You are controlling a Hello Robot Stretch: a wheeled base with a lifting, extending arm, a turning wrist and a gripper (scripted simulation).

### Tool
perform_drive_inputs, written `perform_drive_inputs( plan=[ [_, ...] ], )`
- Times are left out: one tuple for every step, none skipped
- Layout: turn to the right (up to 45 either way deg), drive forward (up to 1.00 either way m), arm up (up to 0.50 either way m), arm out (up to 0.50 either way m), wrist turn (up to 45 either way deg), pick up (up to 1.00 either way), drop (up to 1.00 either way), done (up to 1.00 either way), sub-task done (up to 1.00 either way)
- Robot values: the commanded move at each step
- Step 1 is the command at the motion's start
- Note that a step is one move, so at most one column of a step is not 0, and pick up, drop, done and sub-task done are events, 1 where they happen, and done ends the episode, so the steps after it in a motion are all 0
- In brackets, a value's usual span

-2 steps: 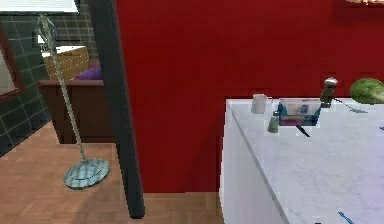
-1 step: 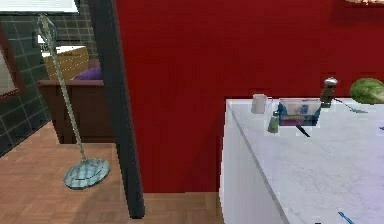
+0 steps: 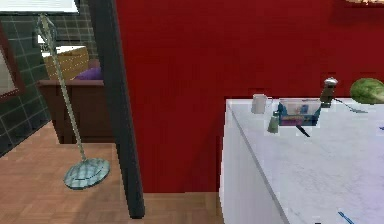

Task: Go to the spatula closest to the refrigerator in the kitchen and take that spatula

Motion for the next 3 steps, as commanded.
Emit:
perform_drive_inputs(
  plan=[
    [0.0,0.0,-0.14,0.0,0.0,0.0,0.0,0.0,0.0],
    [0.0,0.0,0.0,0.0,0.0,1.0,0.0,0.0,0.0],
    [0.0,0.0,0.1,0.0,0.0,0.0,0.0,0.0,0.0]
  ],
)
